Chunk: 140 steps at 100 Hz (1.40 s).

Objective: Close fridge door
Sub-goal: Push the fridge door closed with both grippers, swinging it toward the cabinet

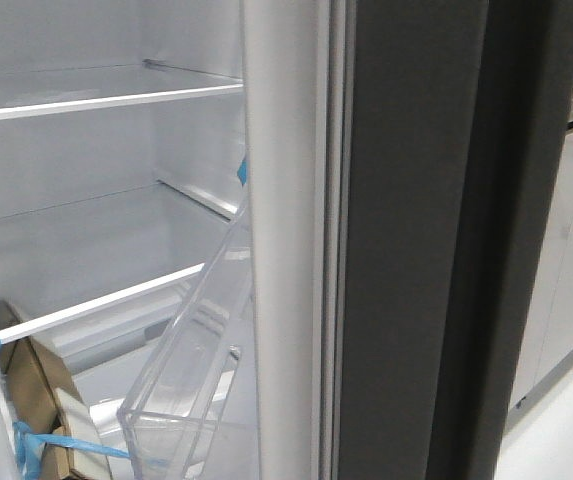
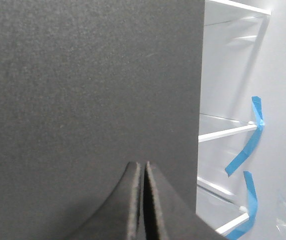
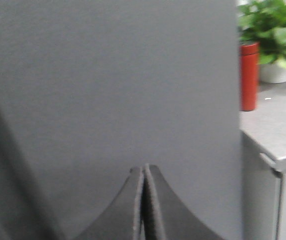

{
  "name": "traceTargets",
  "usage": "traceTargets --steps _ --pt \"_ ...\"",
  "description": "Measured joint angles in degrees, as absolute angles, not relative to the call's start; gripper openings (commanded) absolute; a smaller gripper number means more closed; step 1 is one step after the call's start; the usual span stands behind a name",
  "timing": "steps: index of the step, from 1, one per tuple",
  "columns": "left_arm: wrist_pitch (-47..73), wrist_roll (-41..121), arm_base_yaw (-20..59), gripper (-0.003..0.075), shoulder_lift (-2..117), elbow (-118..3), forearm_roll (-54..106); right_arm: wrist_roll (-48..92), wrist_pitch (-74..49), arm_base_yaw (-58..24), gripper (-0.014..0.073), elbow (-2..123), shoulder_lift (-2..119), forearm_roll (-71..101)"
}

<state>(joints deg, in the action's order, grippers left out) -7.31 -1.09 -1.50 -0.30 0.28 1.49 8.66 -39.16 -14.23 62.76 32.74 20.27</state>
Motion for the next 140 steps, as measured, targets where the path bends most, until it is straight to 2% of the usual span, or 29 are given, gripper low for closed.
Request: traceTargets --steps 24,52,110,140 --pt "-7.3 -1.1 -1.5 -0.002 -0.3 0.3 1.5 9.9 -39.3 -20.6 -0.0045 67.0 36.7 20.6" --pt "-7.3 -1.1 -1.5 -0.002 -0.3 0.3 1.5 12.2 -39.6 -23.9 -0.0045 71.6 43.0 22.4" --pt "-7.3 -1.1 -1.5 -0.002 -0.3 0.3 1.5 24.8 -42.2 -24.8 -0.0044 78.7 52.7 36.9" --pt "-7.3 -1.1 -1.5 -0.002 -0.3 0.3 1.5 32.8 -42.3 -24.8 -0.0045 84.5 64.3 44.7"
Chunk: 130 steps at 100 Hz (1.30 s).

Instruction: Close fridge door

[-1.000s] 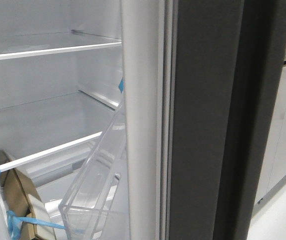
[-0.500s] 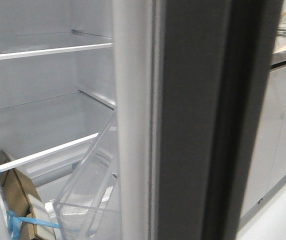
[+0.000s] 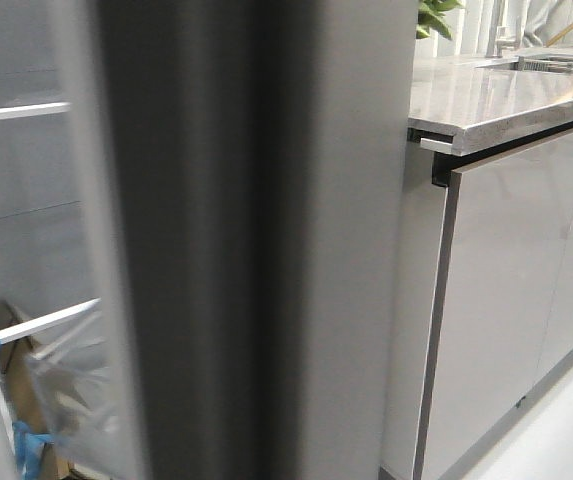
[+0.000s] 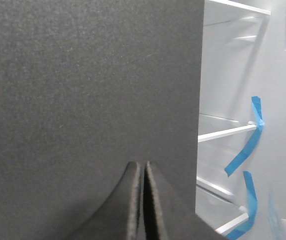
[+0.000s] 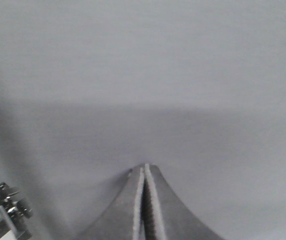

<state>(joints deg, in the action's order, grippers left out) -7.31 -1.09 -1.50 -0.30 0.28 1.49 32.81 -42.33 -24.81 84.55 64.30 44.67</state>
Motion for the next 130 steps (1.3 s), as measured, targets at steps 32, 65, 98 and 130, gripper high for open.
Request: traceTargets --steps 32,65,98,130 --pt "-7.3 -1.1 -1.5 -0.002 -0.3 0.3 1.5 39.2 -40.1 -28.8 -0.0045 97.9 83.2 48.7" --pt "-7.3 -1.1 -1.5 -0.002 -0.3 0.3 1.5 39.5 -38.6 -30.2 -0.0045 104.2 92.0 44.8" --pt "-7.3 -1.1 -1.5 -0.002 -0.3 0.3 1.5 39.3 -38.2 -30.2 -0.0045 104.6 91.1 43.6" --pt "-7.3 -1.1 -1.5 -0.002 -0.3 0.3 1.5 39.3 -36.5 -30.3 -0.0045 109.3 98.1 44.0"
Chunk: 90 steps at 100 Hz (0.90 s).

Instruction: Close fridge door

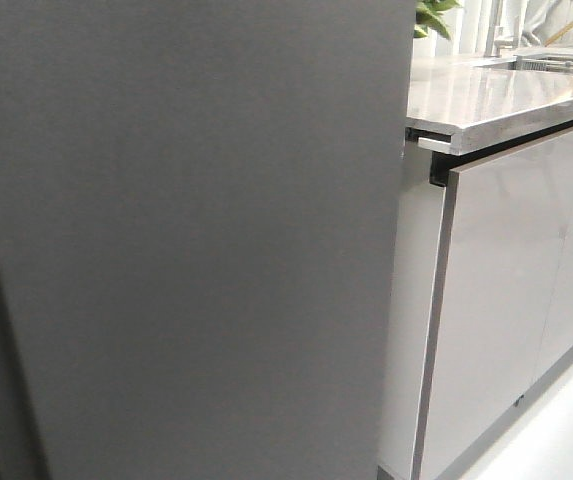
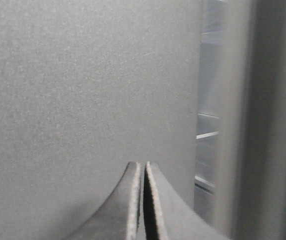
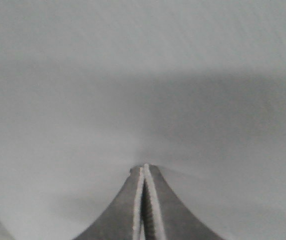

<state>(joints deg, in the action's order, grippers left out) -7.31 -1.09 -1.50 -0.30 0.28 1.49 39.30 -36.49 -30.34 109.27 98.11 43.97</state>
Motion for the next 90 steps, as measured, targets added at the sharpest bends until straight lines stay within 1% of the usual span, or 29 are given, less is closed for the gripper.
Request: traceTargets --steps 19,56,75,90 --pt "-7.3 -1.1 -1.5 -0.002 -0.3 0.3 1.5 39.3 -36.1 -30.3 -0.0044 112.9 104.8 44.0" --pt "-7.3 -1.1 -1.5 -0.002 -0.3 0.3 1.5 39.3 -37.0 -30.7 -0.0044 114.6 106.1 42.0" --pt "-7.3 -1.1 -1.5 -0.002 -0.3 0.3 1.5 34.0 -38.1 -30.7 -0.0044 114.6 103.3 32.5" --pt "-7.3 -1.1 -1.5 -0.002 -0.3 0.3 1.5 28.5 -41.0 -30.7 -0.0044 114.6 96.5 23.3"
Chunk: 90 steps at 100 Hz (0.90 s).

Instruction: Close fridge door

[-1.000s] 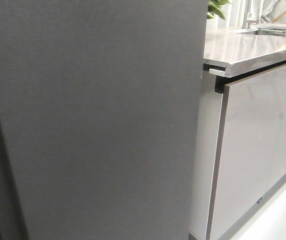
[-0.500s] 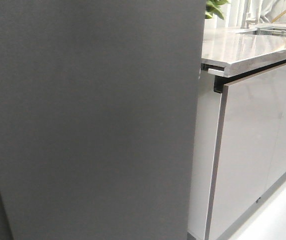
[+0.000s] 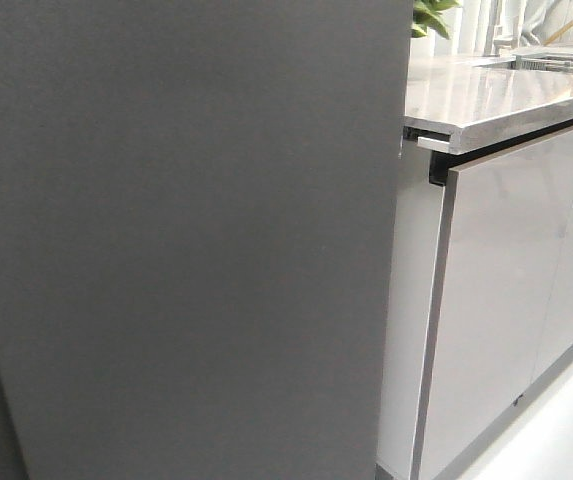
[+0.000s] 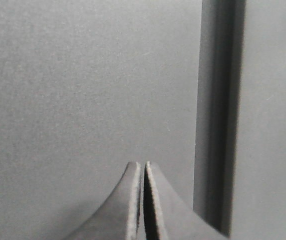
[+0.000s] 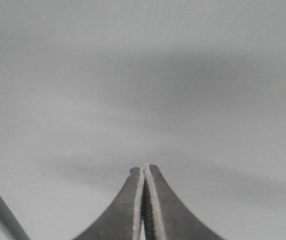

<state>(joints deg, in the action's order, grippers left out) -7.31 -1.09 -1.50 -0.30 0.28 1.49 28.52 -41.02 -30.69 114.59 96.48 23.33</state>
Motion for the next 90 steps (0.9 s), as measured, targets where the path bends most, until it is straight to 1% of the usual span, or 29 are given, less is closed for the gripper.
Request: traceTargets --steps 17,31,67,90 --pt "-7.3 -1.1 -1.5 -0.002 -0.3 0.3 1.5 25.2 -44.1 -30.3 -0.0044 113.2 87.3 18.6" --pt "-7.3 -1.1 -1.5 -0.002 -0.3 0.3 1.5 22.5 -44.9 -30.3 -0.0044 108.0 78.3 15.6" --pt "-7.3 -1.1 -1.5 -0.002 -0.3 0.3 1.5 12.6 -44.6 -30.3 -0.0044 83.5 50.9 7.1" --pt "-7.3 -1.1 -1.5 -0.002 -0.3 0.3 1.5 6.7 -44.6 -30.3 -0.0044 70.8 37.1 3.1"
